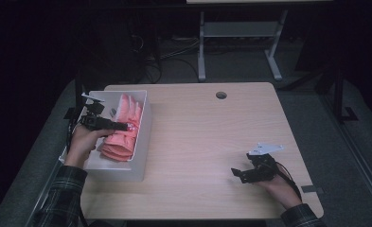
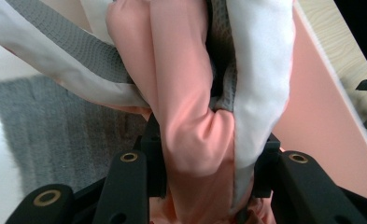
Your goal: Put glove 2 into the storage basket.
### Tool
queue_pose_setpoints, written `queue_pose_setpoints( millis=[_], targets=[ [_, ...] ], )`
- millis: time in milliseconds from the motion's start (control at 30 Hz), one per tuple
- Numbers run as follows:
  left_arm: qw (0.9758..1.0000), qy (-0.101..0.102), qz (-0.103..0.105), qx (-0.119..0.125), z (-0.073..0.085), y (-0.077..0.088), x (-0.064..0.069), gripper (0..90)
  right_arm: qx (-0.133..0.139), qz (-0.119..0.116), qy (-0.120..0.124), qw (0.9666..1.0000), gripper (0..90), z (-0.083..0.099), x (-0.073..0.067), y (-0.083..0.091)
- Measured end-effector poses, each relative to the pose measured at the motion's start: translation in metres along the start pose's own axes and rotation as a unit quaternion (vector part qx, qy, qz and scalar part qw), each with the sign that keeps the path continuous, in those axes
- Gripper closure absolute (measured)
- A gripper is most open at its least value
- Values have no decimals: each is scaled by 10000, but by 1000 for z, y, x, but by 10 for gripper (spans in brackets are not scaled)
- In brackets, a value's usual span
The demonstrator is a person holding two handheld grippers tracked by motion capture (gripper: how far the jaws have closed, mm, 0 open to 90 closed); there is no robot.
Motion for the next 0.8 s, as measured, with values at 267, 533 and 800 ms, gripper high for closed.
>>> queue_pose_setpoints(
  millis=[267, 533, 800],
  targets=[
    [9996, 117, 38, -241, 11, -22, -10, 582, -5, -8, 10, 10000, 119, 0, -1, -1],
    [9996, 108, 13, -244, 16, -30, -11, 479, -12, -1, 34, 10000, 120, 0, -1, -1],
    [9992, -144, -344, 139, 7, -3, -4, 178, -4, -32, -50, 10000, 120, 1, 4, 0]
  ],
)
Point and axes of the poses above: each handheld gripper's, and its own axes: y roughly backward along the jaws, z roughly out of its underside, x roughly to its right, the point moved 1 cm from there along -y, roughly forward along the jaws, and after that the axes turned 6 degrees about -y, right-handed, at the moved point
